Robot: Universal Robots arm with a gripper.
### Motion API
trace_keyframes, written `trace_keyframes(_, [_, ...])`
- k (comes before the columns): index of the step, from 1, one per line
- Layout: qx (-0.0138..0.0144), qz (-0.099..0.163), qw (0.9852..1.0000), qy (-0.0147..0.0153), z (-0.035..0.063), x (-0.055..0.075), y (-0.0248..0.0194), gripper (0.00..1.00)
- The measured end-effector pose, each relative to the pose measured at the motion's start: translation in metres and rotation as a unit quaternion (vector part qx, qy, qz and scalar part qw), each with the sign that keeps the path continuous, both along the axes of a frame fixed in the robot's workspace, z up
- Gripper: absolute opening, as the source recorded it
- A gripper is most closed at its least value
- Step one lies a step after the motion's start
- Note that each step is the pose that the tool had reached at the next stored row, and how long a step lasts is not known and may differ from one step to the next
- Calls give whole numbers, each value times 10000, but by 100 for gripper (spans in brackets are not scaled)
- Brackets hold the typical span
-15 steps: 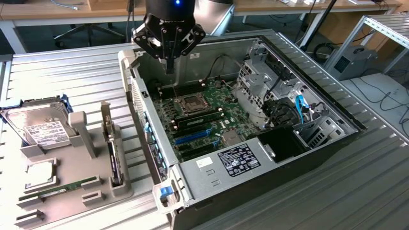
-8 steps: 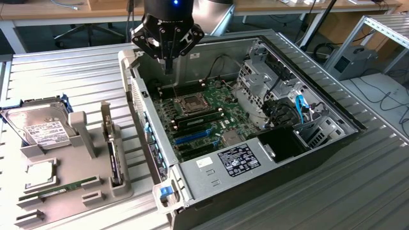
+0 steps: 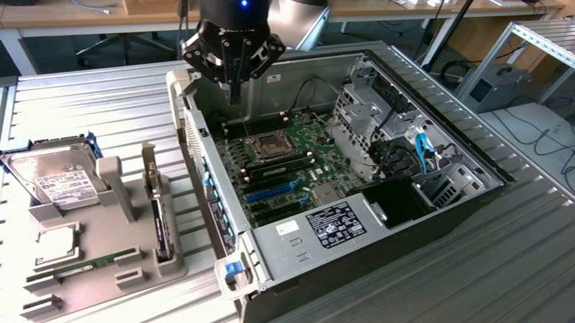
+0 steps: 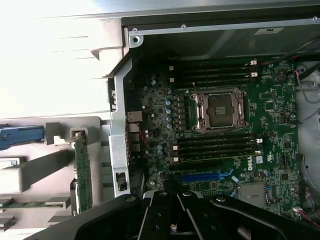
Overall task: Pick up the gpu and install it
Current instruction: 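Reach for the gpu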
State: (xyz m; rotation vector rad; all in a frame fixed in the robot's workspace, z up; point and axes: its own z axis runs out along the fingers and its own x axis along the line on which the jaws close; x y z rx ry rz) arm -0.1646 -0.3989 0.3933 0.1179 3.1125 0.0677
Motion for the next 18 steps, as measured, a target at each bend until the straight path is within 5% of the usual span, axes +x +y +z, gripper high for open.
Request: trace_keyframes(18, [0, 0, 10000, 0, -2, -51, 0, 11])
